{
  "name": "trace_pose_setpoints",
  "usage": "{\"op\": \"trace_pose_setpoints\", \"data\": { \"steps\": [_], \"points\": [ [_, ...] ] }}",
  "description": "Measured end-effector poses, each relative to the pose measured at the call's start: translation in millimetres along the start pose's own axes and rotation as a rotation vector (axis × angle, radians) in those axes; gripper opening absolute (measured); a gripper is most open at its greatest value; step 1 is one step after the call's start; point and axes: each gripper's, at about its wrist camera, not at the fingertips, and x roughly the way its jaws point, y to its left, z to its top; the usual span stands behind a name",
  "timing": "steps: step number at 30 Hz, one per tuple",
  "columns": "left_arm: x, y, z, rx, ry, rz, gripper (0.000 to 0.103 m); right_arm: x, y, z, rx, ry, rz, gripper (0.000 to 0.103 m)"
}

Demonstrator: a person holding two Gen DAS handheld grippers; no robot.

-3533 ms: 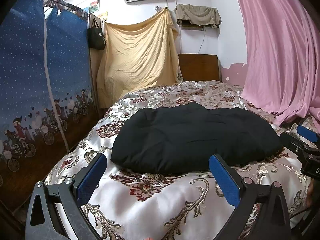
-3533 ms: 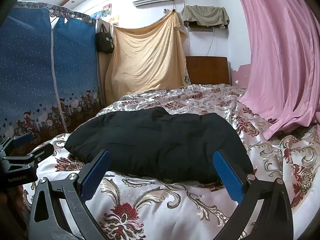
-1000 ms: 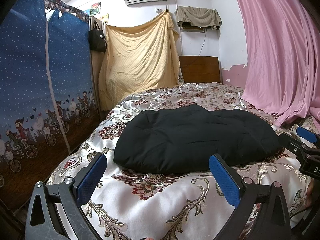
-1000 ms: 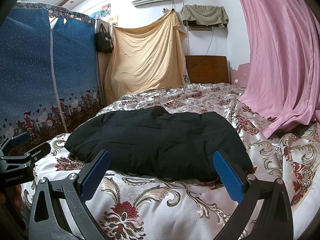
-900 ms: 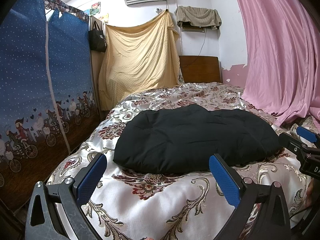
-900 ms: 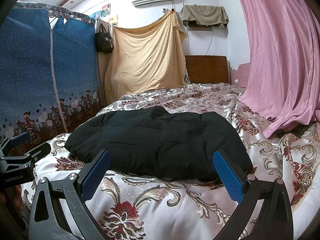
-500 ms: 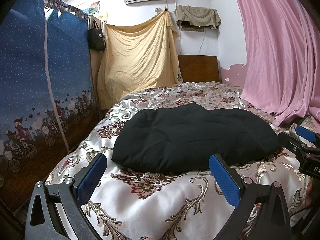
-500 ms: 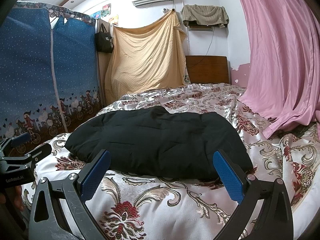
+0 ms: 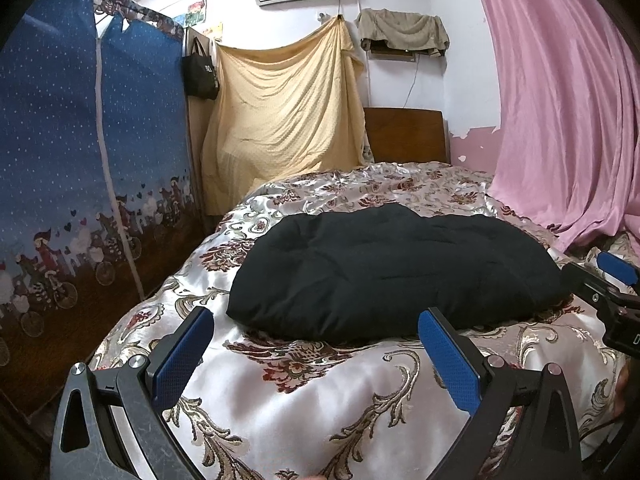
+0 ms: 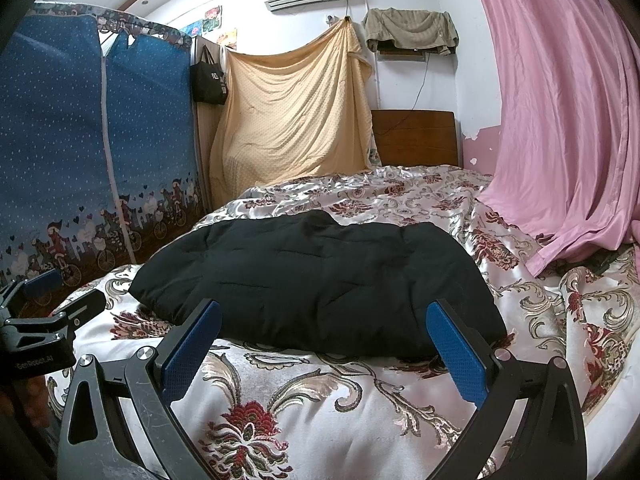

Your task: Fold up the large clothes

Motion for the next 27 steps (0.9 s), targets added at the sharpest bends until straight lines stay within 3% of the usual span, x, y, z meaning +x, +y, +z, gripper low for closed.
{"op": "trace_pose_setpoints", "data": {
  "steps": [27],
  "points": [
    [-1.8, 0.0, -0.1, -0.003, -0.005, 0.012, 0.103, -0.1, 1.0, -3.6, 0.0, 0.004, -0.001, 0.101]
  ]
}}
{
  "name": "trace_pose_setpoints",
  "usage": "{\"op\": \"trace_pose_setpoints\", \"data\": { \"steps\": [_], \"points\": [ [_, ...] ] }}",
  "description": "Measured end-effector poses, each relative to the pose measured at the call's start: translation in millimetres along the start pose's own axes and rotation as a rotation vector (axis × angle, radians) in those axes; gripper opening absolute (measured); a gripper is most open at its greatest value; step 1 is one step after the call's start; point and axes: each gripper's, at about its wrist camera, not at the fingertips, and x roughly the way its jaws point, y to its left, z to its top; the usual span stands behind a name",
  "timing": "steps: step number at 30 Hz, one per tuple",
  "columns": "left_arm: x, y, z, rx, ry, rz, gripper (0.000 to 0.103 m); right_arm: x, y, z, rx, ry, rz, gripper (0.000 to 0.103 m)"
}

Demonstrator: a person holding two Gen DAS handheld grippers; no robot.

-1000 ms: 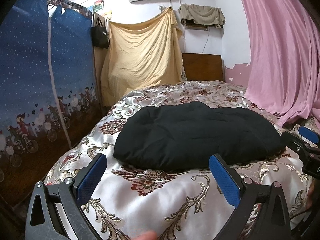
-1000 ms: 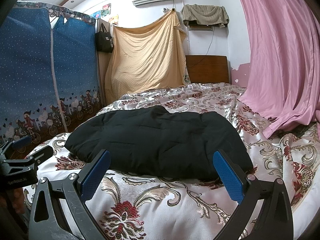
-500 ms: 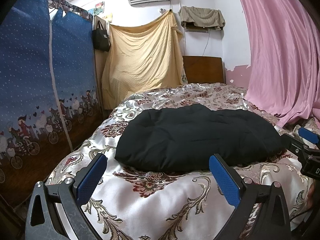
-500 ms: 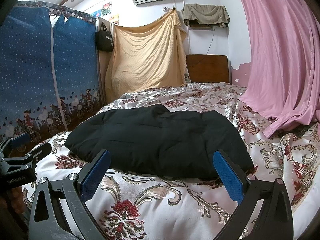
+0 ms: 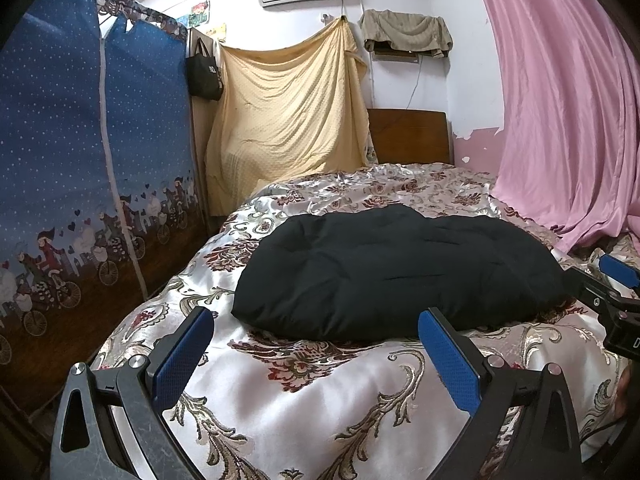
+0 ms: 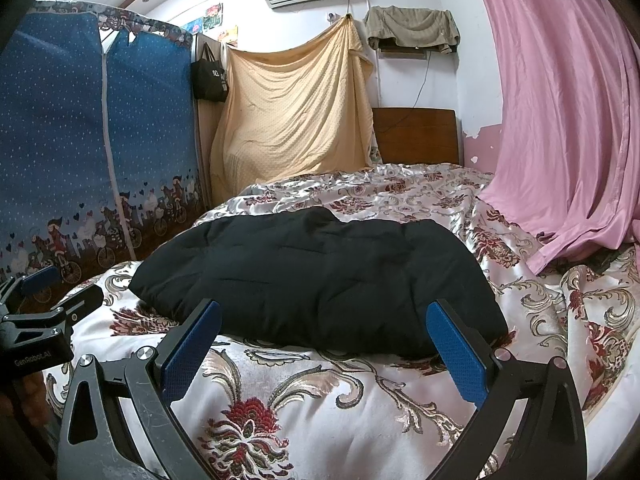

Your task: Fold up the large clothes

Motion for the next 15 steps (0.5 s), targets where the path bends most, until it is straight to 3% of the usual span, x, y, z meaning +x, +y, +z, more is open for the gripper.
{"op": "trace_pose_setpoints", "data": {
  "steps": [15],
  "points": [
    [0.0, 0.3, 0.1, 0.002, 0.0, 0.0, 0.103, 0.1, 0.0, 0.6, 0.0, 0.0, 0.0, 0.101]
  ]
}}
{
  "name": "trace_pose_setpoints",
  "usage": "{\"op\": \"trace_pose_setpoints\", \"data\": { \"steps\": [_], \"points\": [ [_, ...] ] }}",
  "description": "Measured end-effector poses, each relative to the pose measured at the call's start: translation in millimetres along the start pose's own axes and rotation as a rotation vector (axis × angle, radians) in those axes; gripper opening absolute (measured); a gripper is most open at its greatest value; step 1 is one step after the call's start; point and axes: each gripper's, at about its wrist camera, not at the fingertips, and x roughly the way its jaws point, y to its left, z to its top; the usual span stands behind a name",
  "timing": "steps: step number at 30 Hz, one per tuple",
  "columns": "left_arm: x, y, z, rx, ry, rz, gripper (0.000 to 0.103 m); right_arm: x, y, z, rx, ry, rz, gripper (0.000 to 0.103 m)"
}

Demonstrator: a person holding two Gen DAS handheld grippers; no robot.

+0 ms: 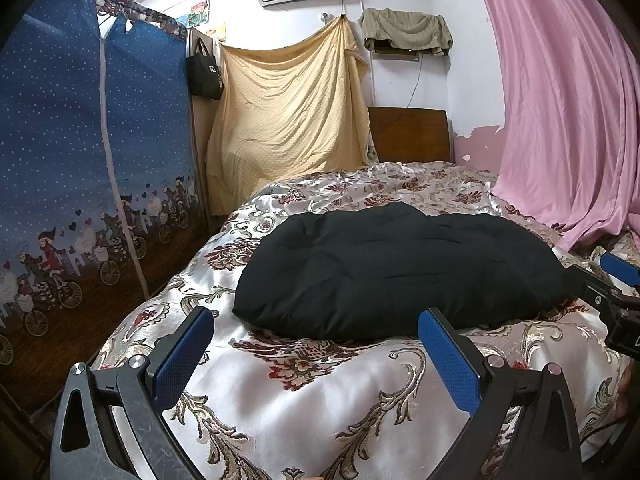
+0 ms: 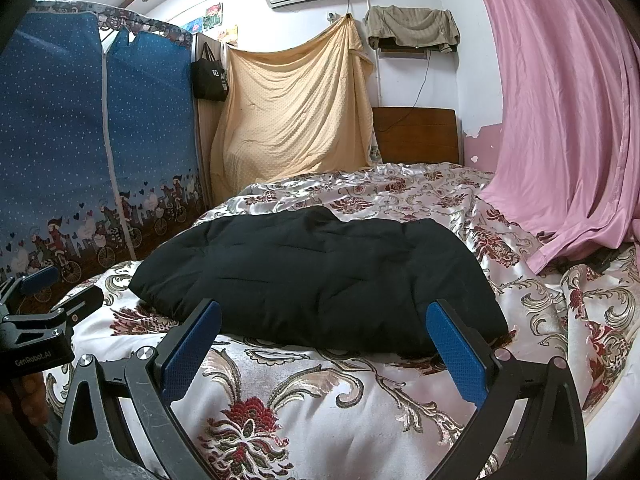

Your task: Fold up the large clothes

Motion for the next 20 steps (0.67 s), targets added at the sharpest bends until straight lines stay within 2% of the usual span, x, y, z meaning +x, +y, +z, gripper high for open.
{"op": "trace_pose_setpoints", "data": {
  "steps": [20],
  "points": [
    [-3.3, 1.3, -2.9, -0.003, -0.011, -0.006, 0.103, 0.5, 0.4, 1.4, 0.0, 0.001, 0.0, 0.101]
  ]
}}
